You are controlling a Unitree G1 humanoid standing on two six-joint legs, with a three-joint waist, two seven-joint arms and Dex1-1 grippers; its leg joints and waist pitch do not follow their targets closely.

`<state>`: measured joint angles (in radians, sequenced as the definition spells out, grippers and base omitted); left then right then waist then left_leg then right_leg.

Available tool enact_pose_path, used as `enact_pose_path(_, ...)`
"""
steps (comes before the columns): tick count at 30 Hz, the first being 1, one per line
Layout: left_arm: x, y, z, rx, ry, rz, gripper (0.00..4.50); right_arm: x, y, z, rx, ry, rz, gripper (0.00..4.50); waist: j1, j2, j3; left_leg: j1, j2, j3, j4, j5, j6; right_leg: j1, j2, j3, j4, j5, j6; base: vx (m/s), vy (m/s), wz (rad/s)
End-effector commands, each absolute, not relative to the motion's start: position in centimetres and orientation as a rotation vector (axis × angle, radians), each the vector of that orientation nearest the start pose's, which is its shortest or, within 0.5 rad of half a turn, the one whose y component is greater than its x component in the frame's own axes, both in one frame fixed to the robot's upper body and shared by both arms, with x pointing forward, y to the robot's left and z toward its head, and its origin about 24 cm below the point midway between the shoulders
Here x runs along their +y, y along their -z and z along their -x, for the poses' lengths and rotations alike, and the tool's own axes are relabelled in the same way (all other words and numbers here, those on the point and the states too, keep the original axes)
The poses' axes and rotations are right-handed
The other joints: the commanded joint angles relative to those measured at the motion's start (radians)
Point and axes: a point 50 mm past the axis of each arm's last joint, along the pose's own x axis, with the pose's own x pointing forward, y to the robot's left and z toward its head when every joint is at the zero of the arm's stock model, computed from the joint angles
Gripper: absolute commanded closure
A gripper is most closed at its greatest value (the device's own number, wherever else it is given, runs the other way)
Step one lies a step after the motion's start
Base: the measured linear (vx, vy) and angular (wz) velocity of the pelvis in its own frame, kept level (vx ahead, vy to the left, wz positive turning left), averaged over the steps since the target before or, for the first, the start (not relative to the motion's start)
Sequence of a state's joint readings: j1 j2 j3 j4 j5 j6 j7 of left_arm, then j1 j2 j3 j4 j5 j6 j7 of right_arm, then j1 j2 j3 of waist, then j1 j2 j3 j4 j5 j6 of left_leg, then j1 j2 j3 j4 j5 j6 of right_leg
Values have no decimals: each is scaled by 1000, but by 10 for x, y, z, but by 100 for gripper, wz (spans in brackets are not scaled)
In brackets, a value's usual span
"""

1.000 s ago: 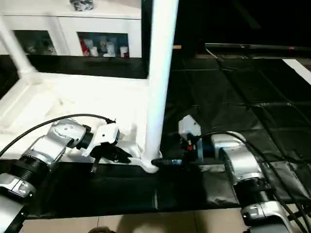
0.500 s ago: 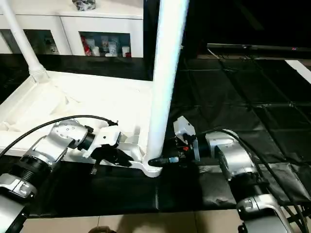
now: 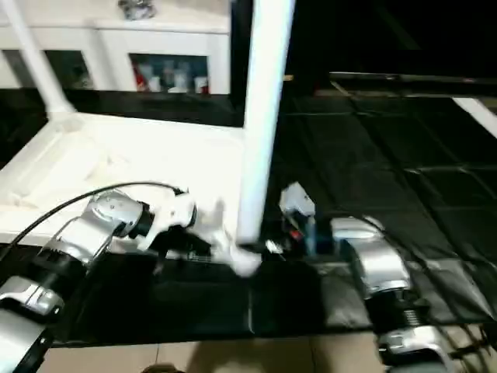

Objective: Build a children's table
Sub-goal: Rotate leg to tighten

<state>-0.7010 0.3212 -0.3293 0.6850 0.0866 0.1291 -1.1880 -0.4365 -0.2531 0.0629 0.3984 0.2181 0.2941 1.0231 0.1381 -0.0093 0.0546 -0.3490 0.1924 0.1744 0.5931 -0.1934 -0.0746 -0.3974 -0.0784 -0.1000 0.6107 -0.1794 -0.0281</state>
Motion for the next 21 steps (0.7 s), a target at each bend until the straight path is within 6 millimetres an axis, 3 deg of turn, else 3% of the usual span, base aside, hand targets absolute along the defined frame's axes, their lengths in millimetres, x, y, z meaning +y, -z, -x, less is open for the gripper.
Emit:
enact_pose_path(1, 82, -73, -341, 382, 1255, -414, 450, -97, -41, -302, 371, -1096, -144, 256, -5, -7, -59, 3, 35, -18, -76, -208, -3, 47, -88, 51, -109, -518, -73, 0, 0, 0)
enact_pose_path(4, 67, -77, -348, 361, 1154, -356, 450, -83, -42, -311, 364, -1004, -224, 256, -19, -3, -62, -1, 35, -22, -77, -211, -1, 51, -88, 48, -111, -503, -69, 0, 0, 0)
enact_pose_path(7, 50, -83, -354, 331, 1057, -295, 450, -69, -44, -325, 361, -883, -324, 256, -38, 0, -65, -2, 32, -19, -72, -199, 3, 48, -85, 50, -105, -438, -111, 0, 0, 0)
enact_pose_path(10, 38, -86, -356, 314, 994, -269, 450, -58, -45, -336, 375, -757, -349, 256, -47, 0, -69, -15, 32, -18, -70, -139, 24, 57, -80, 52, -89, -308, -143, 0, 0, 0)
enact_pose_path(12, 35, -86, -356, 313, 982, -272, 450, -55, -44, -339, 381, -721, -339, 256, -45, -2, -79, -15, 29, -14, -63, -61, 44, 61, -78, 56, -72, -154, -184, 0, 0, 0)
enact_pose_path(16, 39, -85, -356, 313, 985, -299, 450, -54, -42, -336, 375, -721, -301, 256, -41, -2, -79, -13, 31, -12, -59, -16, 89, 62, -77, 57, -57, -23, -225, 0, 0, 0)
enact_pose_path(20, 47, -83, -357, 316, 988, -325, 450, -61, -38, -334, 364, -728, -273, 256, -42, 0, -74, -8, 35, -11, -63, -62, 88, 62, -81, 58, -65, -85, -227, 0, 0, 0)
enact_pose_path(21, 49, -83, -358, 317, 988, -328, 450, -62, -38, -333, 363, -728, -269, 200, -41, 1, -73, -7, 35, -11, -64, -68, 84, 62, -81, 58, -67, -97, -225, 0, 0, 0)
